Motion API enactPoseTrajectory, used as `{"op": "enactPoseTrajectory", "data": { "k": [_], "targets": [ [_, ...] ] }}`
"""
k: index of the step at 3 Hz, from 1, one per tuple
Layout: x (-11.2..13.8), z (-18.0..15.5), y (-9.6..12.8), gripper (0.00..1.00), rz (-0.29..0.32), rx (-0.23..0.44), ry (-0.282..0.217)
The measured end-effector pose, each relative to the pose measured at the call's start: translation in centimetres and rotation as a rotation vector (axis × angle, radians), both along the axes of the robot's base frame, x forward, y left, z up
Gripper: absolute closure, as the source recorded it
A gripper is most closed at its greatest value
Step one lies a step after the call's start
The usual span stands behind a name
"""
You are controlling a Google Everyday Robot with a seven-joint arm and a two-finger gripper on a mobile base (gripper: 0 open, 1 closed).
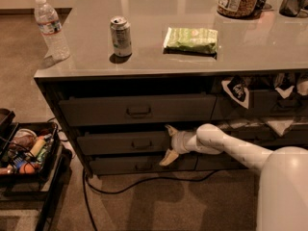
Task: Open middle drawer
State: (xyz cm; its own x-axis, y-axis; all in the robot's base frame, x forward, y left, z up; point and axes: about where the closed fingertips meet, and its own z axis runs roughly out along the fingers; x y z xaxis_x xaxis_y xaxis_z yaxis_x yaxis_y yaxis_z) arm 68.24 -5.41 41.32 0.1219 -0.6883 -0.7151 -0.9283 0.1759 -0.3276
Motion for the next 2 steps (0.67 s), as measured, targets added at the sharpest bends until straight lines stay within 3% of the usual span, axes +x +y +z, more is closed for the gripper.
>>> {"op": "enactPoseTrajectory", "data": {
  "k": [1, 2],
  "targets": [
    [0.0, 0.0, 0.0, 0.00, 0.000, 0.000, 0.000],
    [2.2, 1.1, -1.9, 0.00, -0.037, -0.013, -0.021]
  ]
}}
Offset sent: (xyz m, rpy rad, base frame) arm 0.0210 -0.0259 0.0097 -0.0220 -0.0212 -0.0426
